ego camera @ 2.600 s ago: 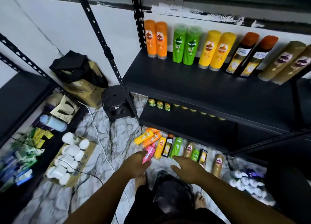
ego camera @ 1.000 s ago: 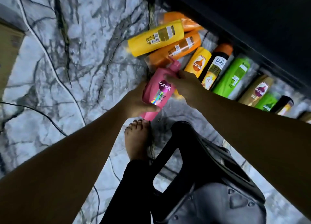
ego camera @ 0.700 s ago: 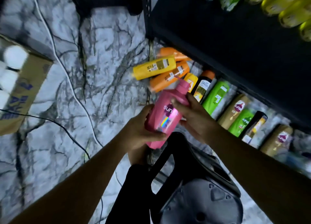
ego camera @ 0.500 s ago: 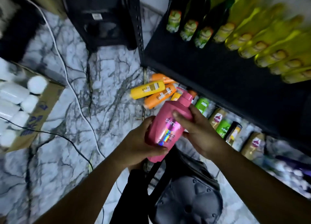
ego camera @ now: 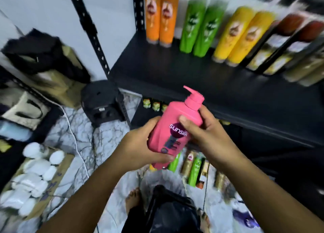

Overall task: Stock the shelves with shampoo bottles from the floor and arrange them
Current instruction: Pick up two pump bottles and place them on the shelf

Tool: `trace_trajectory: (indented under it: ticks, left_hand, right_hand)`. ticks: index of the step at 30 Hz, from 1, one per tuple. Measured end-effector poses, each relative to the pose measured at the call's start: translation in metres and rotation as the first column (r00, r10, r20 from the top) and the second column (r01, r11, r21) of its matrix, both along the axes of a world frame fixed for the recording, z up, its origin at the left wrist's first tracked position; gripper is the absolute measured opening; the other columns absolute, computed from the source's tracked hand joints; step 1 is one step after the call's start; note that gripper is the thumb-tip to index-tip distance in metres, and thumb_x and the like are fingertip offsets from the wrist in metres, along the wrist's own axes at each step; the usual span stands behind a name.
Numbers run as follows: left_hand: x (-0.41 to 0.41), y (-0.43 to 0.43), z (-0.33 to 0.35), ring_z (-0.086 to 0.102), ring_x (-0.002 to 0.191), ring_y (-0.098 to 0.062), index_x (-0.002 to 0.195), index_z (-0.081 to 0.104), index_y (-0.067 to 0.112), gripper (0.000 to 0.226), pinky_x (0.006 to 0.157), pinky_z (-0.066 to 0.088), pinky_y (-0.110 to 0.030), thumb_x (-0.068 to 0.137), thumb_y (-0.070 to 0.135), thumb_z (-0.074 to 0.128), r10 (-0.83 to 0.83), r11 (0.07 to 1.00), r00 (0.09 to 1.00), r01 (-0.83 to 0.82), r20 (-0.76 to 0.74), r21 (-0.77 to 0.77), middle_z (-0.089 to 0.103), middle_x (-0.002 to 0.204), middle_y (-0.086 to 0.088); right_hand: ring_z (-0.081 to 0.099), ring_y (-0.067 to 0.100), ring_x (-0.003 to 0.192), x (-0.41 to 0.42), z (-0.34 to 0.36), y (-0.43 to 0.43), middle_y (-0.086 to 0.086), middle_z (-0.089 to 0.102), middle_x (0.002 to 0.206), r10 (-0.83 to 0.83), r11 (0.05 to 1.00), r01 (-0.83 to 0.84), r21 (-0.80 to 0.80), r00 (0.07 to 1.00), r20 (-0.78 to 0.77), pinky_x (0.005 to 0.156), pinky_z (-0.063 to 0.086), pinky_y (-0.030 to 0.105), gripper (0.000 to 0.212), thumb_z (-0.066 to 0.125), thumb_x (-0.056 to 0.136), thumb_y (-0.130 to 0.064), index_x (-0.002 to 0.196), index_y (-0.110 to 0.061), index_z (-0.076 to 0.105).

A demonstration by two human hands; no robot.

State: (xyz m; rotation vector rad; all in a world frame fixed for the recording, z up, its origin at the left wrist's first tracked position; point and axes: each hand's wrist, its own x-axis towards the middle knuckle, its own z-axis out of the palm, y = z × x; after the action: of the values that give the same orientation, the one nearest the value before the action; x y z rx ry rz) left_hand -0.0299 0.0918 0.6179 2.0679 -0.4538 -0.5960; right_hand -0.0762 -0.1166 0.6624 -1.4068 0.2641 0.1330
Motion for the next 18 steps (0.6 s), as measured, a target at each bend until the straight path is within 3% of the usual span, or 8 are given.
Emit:
trace_trajectory:
  ticks: [5,9,13,16,18]
  left_hand:
    - [-0.009,-0.052,0.111,0.064,0.103,0.008,0.138,0.030,0.068,0.107,0.091,0.055,-0.028,0.051,0.061,0.093,-0.088,0.995,0.966,0.095,0.243,-0.015,0.067,0.116,0.029]
    - [-0.014,-0.094,0.180,0.062,0.105,0.012,0.140,0.033,0.065,0.108,0.092,0.055,-0.023,0.052,0.058,0.095,-0.083,0.984,0.942,0.128,0.325,-0.121,0.065,0.118,0.031]
    - [-0.013,-0.136,0.246,0.064,0.107,0.008,0.143,0.034,0.061,0.109,0.095,0.056,-0.028,0.053,0.057,0.096,-0.104,0.957,0.901,0.206,0.421,-0.205,0.067,0.119,0.027]
    - [-0.014,-0.167,0.292,0.065,0.108,0.007,0.141,0.038,0.060,0.106,0.094,0.055,-0.027,0.053,0.054,0.097,-0.110,0.931,0.863,0.264,0.493,-0.254,0.066,0.120,0.029]
    - [-0.015,-0.187,0.320,0.066,0.106,0.007,0.138,0.042,0.058,0.101,0.091,0.056,-0.025,0.055,0.046,0.098,-0.109,0.907,0.837,0.305,0.536,-0.292,0.067,0.118,0.030]
  right_hand:
    - [0.066,0.024,0.116,-0.033,0.118,-0.044,0.005,0.070,0.122,-0.041,0.989,0.064,-0.130,0.984,0.175,0.101,0.052,0.046,0.043,0.068,0.092,-0.023,0.134,-0.025,0.057]
    - [0.066,0.013,0.115,-0.052,0.202,-0.076,-0.004,0.069,0.124,-0.036,0.953,0.125,-0.277,0.952,0.305,0.098,0.052,0.037,0.046,0.069,0.092,-0.028,0.136,-0.033,0.055]
    - [0.063,0.010,0.118,-0.072,0.267,-0.105,-0.008,0.067,0.127,-0.070,0.908,0.242,-0.341,0.892,0.447,0.099,0.051,0.033,0.050,0.072,0.091,-0.027,0.136,-0.038,0.054]
    - [0.068,0.007,0.107,-0.086,0.305,-0.125,-0.008,0.070,0.119,-0.121,0.892,0.331,-0.307,0.830,0.544,0.083,0.055,0.023,0.053,0.071,0.090,-0.022,0.136,-0.040,0.053]
    - [0.069,-0.001,0.081,-0.091,0.327,-0.139,-0.008,0.072,0.109,-0.158,0.877,0.391,-0.279,0.783,0.602,0.062,0.051,0.012,0.057,0.071,0.089,-0.017,0.137,-0.038,0.052]
